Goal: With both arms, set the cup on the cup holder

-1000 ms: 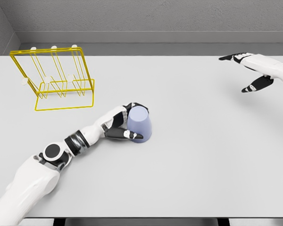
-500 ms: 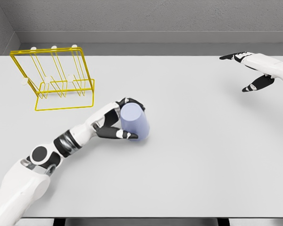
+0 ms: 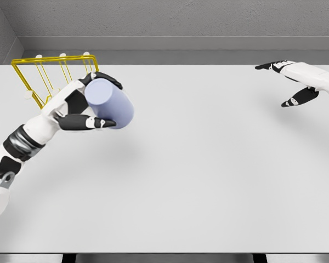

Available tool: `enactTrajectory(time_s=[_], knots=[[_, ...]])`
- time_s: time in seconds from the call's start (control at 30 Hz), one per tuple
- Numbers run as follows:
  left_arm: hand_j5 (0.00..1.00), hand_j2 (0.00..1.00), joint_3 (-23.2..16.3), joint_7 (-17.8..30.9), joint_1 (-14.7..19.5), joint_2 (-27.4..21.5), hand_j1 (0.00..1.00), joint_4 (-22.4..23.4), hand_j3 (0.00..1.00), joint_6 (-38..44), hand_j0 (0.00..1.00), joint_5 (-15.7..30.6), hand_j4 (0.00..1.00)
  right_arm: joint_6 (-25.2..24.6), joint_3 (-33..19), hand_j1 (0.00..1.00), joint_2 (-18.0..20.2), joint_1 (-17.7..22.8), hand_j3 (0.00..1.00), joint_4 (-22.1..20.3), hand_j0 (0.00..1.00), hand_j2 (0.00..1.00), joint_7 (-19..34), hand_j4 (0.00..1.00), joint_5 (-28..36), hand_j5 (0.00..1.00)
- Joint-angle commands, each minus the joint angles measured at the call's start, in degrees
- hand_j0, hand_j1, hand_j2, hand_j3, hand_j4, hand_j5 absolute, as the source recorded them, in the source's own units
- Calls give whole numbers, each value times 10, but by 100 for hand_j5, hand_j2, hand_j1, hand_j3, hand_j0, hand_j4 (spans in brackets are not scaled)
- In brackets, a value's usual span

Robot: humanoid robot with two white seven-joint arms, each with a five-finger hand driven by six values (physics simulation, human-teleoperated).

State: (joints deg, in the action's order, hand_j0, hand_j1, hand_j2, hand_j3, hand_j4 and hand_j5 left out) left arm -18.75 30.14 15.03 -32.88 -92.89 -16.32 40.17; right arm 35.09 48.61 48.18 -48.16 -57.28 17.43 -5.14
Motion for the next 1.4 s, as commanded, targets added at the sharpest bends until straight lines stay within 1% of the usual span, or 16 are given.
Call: enactTrajectory(time_s=[0.0,0.1,0.17,0.23,0.37,0.47,0.5,0.67,0.77,0.93,1.0,1.27,1.37], knots=[[46,46,15,0,4,-16,46,0,46,2,46,20,46,-1,-1,100,0,0,100,0,100,100,0,100,4,100],[46,46,15,-1,28,-16,46,17,46,2,46,21,46,-1,-1,100,0,0,100,0,100,100,0,100,4,100],[46,46,15,-1,47,-16,46,46,46,2,46,21,46,-1,-1,100,0,0,100,0,100,100,0,100,4,100],[45,45,16,-1,53,-16,45,60,45,2,45,21,45,-1,-1,100,0,0,100,1,100,100,0,100,4,100],[45,45,16,-1,52,-17,45,64,45,2,45,20,45,-1,-1,100,1,-1,100,1,100,100,0,100,4,100],[45,45,31,0,51,-17,45,74,45,4,45,20,45,-1,-1,100,1,-1,100,1,100,100,0,100,4,100],[45,45,39,7,51,-17,45,76,45,4,45,19,45,-1,-1,100,1,-1,100,1,100,100,0,100,4,100],[45,45,41,13,50,-18,45,95,45,4,45,19,45,-1,-1,100,1,-1,100,1,100,100,0,100,4,100],[45,45,51,15,50,-17,45,102,45,4,45,17,45,-1,-1,100,1,-2,100,1,100,100,0,100,4,100],[45,45,52,15,62,-16,45,140,45,4,45,12,45,-1,-1,100,0,-2,100,1,100,100,0,100,4,100],[45,45,51,15,67,-16,45,141,45,4,45,11,45,-1,-1,100,0,-1,100,1,100,100,0,100,4,100],[45,45,51,17,66,-15,45,143,45,4,45,11,45,-1,-1,100,0,-1,100,1,100,100,0,100,4,100],[45,45,52,30,67,-12,45,141,45,4,45,12,45,-1,-1,100,0,-1,100,1,100,100,0,100,3,100]])
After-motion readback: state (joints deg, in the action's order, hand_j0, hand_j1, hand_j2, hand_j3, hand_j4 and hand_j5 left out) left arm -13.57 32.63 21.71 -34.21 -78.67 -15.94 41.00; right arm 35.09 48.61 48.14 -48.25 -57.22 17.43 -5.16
